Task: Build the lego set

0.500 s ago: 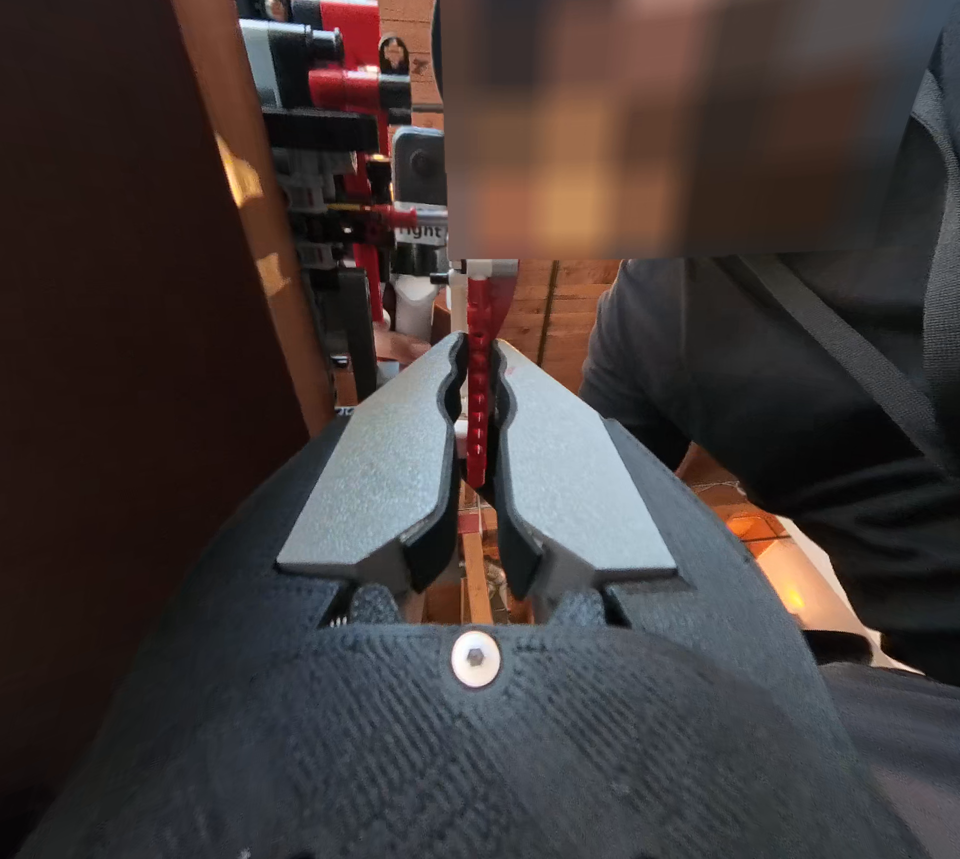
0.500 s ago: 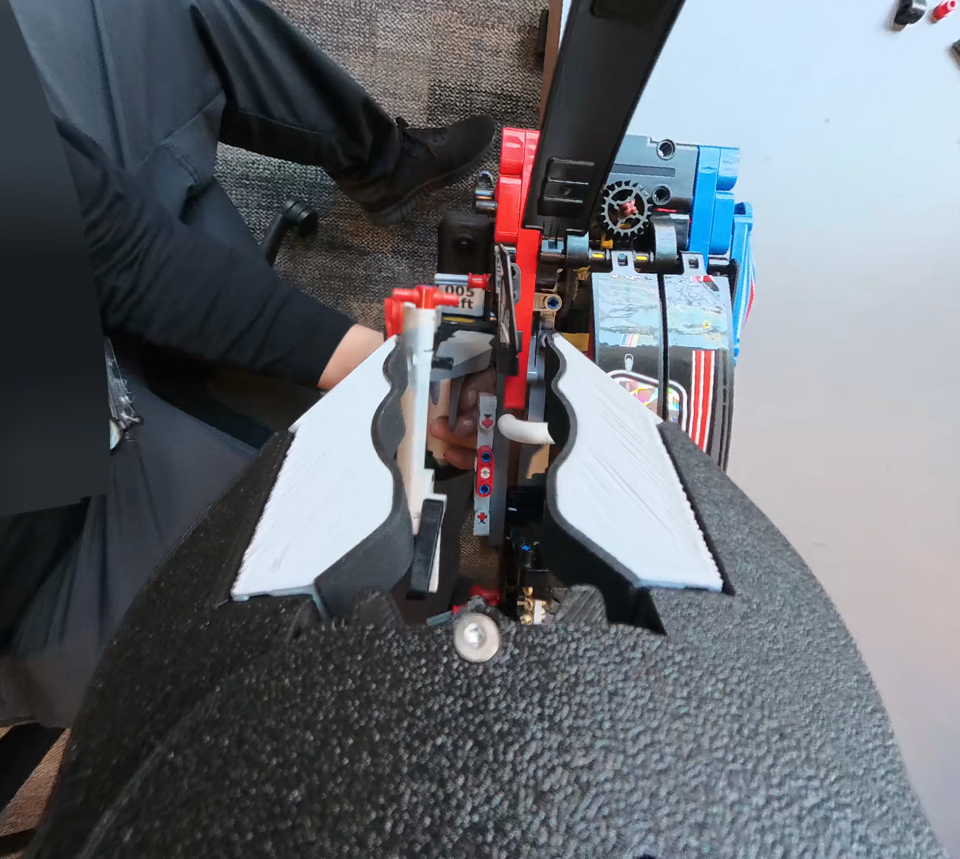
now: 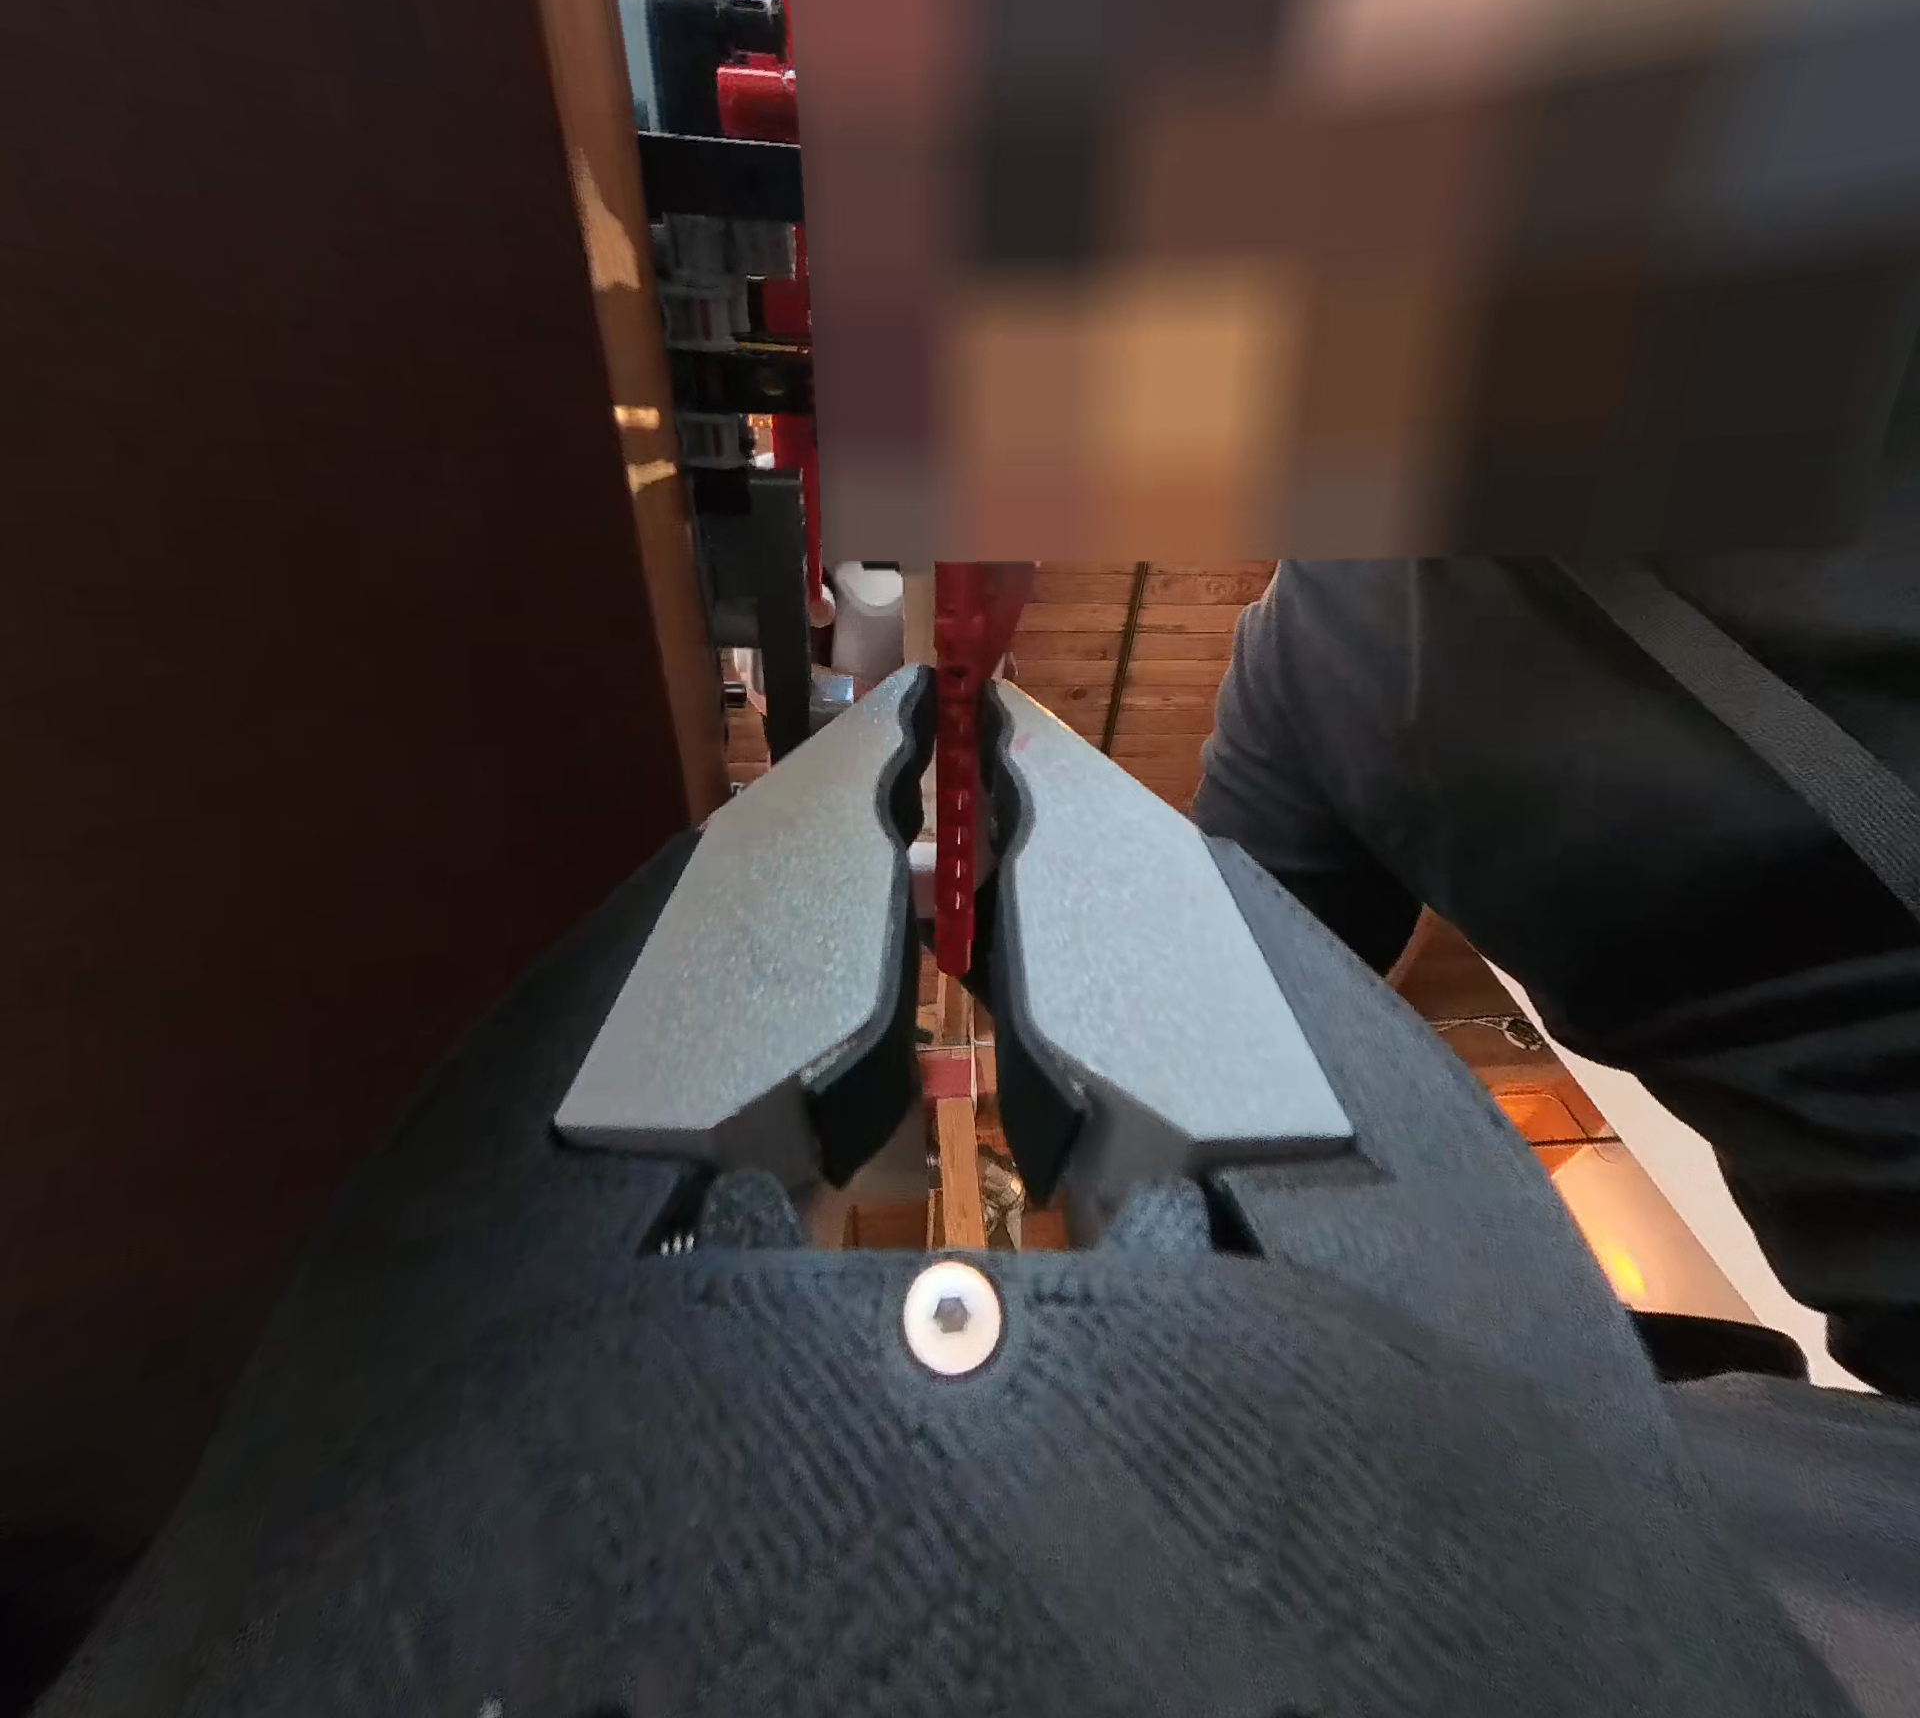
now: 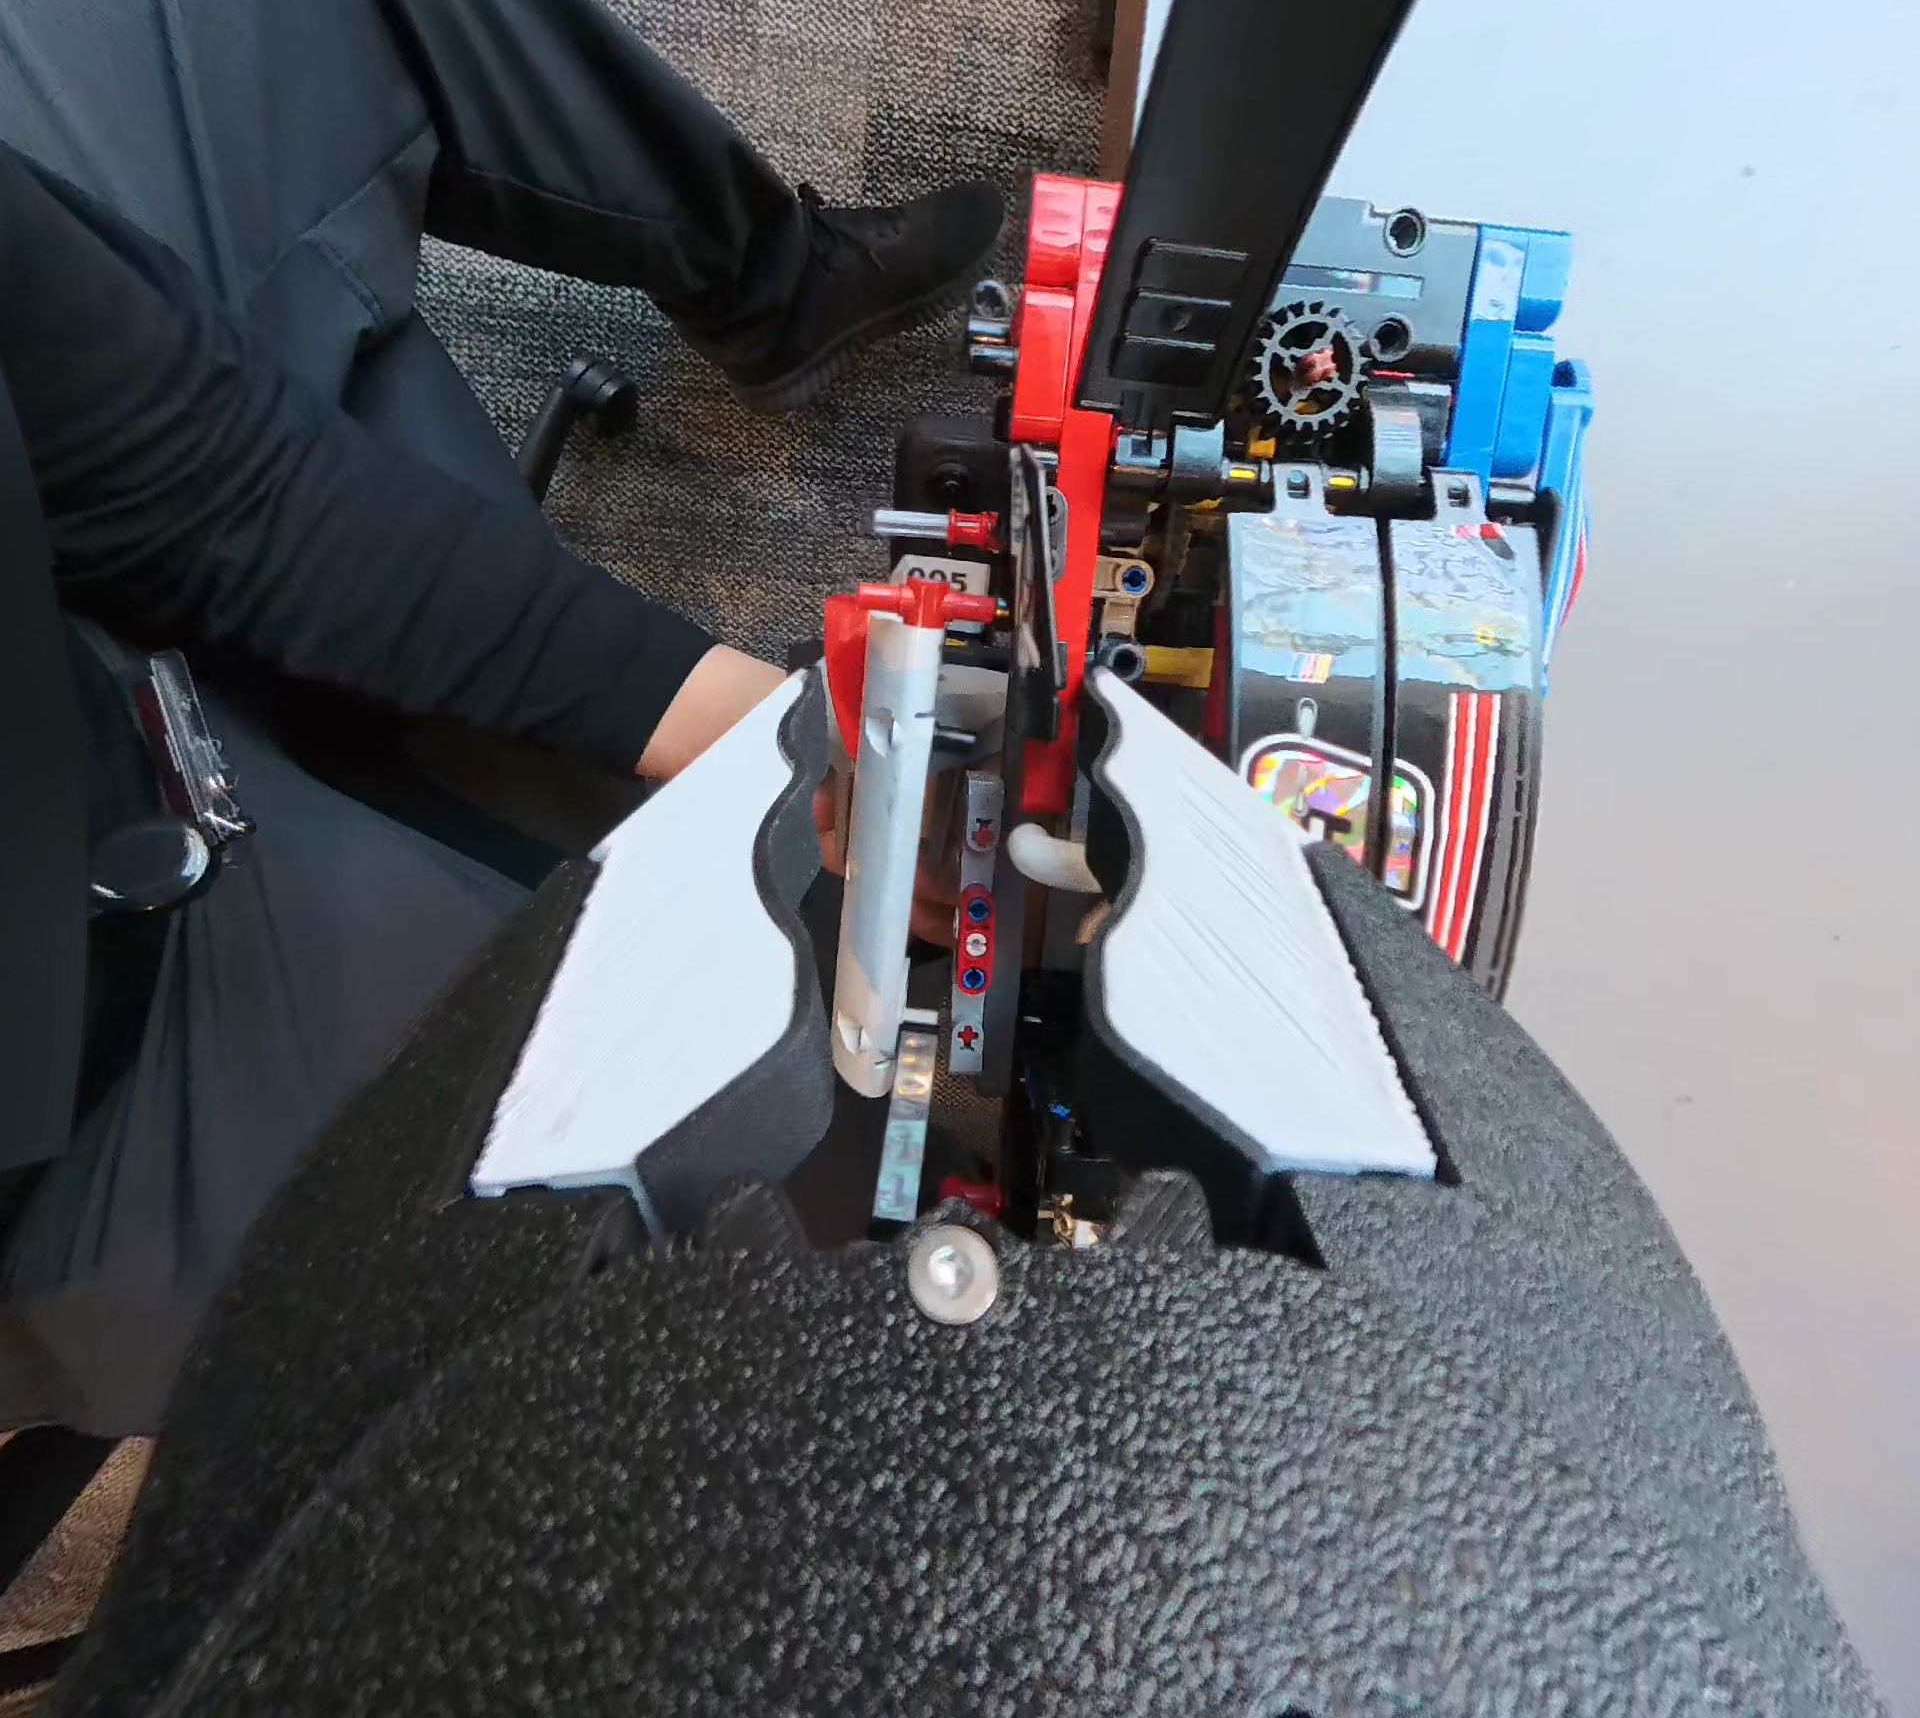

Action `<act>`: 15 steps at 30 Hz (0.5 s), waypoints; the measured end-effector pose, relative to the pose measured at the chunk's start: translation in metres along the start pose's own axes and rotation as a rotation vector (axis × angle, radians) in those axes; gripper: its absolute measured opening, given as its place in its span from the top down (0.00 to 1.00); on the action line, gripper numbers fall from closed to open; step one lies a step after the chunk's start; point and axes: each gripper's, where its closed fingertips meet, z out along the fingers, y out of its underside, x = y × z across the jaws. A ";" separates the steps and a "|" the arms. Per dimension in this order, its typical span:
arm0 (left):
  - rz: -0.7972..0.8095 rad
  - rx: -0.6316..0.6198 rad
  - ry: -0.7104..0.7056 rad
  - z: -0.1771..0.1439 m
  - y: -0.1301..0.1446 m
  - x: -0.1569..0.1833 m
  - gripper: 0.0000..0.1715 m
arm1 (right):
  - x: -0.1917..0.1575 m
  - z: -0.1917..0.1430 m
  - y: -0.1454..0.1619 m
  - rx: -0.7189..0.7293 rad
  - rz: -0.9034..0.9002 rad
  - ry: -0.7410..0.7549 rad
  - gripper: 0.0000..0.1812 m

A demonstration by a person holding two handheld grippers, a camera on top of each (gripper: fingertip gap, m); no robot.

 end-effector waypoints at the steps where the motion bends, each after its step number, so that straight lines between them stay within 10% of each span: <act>1: 0.000 0.002 -0.001 0.000 -0.001 0.000 0.97 | 0.000 0.000 0.000 -0.003 -0.001 0.003 0.74; 15: -0.022 -0.005 0.005 0.001 -0.006 -0.005 0.97 | 0.009 0.000 -0.003 0.059 0.091 -0.031 0.80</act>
